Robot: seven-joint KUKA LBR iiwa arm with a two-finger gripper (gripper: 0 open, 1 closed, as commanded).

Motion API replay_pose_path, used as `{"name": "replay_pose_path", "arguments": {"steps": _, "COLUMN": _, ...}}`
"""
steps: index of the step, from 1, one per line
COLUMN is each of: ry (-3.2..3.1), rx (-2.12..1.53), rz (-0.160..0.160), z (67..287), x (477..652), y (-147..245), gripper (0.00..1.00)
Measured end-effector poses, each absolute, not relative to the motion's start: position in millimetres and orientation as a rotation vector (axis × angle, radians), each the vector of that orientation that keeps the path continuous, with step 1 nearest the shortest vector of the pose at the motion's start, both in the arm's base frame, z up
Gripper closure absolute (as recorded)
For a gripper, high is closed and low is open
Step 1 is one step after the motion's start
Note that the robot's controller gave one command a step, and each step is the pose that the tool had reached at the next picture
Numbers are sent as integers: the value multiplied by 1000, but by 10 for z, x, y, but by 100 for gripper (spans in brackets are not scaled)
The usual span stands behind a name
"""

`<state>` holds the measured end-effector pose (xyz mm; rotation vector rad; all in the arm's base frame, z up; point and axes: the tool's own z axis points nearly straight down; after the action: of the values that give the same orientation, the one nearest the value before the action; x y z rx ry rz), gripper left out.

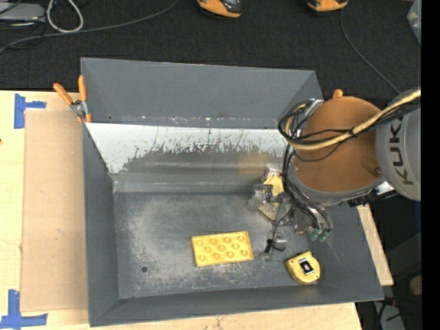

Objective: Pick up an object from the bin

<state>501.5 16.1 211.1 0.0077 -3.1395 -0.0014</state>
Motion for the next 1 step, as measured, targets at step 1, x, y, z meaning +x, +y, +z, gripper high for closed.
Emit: {"name": "replay_pose_path", "arguments": {"steps": 1, "ry": -3139, "rx": 8, "rz": -1, "z": 2111, "x": 5015, "y": 161, "gripper": 0}}
